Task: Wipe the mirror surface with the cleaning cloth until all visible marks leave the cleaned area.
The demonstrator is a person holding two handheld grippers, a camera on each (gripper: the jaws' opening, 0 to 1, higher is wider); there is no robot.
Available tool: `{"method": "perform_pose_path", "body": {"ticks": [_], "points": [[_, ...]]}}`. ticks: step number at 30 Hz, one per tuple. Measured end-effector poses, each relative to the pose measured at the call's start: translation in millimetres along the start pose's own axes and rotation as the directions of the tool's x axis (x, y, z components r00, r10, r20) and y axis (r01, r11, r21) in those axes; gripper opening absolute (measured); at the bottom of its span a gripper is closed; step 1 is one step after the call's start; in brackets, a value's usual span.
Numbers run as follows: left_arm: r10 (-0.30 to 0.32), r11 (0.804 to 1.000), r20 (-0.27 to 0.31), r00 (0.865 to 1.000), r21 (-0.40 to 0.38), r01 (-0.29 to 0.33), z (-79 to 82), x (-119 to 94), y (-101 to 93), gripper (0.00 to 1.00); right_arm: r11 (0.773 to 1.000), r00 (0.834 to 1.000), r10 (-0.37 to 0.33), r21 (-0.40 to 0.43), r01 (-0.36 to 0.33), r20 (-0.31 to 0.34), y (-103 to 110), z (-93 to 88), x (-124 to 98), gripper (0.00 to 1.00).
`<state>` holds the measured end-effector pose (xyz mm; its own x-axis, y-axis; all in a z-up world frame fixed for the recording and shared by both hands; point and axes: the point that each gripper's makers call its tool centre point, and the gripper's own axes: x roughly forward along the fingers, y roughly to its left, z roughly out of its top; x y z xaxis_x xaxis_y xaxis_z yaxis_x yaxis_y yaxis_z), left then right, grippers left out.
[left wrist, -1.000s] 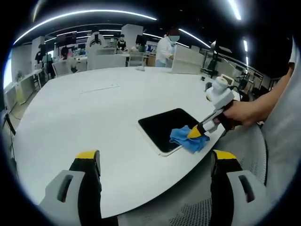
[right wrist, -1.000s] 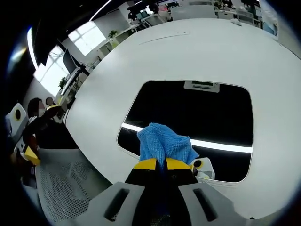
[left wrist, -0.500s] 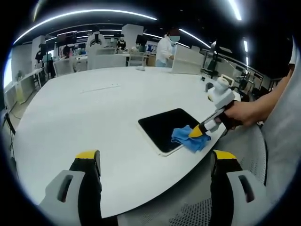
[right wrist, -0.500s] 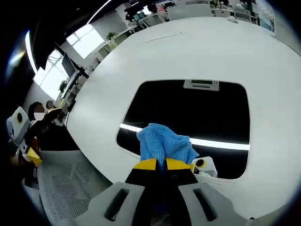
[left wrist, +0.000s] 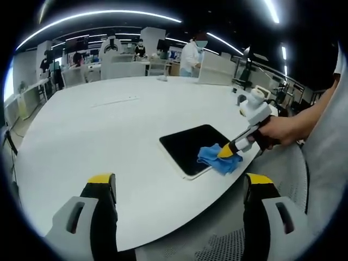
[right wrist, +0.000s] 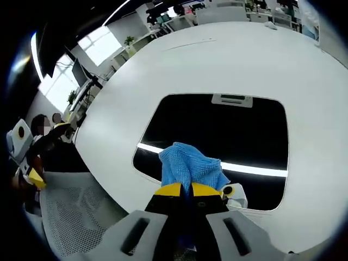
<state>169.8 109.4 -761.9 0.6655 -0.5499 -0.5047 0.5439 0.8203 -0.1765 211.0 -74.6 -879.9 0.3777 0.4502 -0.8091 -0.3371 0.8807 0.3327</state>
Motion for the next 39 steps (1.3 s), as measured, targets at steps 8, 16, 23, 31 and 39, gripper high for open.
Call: {"method": "perform_pose_path", "body": {"ticks": [8, 16, 23, 31, 39], "points": [[0.003, 1.0, -0.001, 1.0, 0.003, -0.003, 2.8, -1, -3.5, 0.97, 1.0, 1.0, -0.006, 0.013, 0.006, 0.0, -3, 6.1, 2, 0.0], [0.002, 1.0, -0.004, 1.0, -0.001, -0.002, 0.6, 0, -0.7, 0.97, 1.0, 1.0, -0.009, 0.025, 0.009, 0.005, -9, 15.9, 7, 0.0], [0.003, 1.0, -0.009, 1.0, -0.005, -0.003, 1.3, 0, -2.0, 0.97, 1.0, 1.0, -0.013, 0.027, 0.013, 0.005, -18, 25.3, 15, 0.0], [0.005, 1.0, -0.012, 1.0, -0.004, -0.005, 2.6, 0, -3.9, 0.98, 0.999, 1.0, -0.015, 0.035, 0.015, 0.012, -21, 34.9, 17, 0.0], [0.011, 1.0, -0.012, 1.0, -0.01, -0.011, 1.0, 1, 0.3, 0.98, 0.999, 1.0, -0.018, 0.041, 0.018, 0.016, -26, 45.3, 19, 0.0]]}}
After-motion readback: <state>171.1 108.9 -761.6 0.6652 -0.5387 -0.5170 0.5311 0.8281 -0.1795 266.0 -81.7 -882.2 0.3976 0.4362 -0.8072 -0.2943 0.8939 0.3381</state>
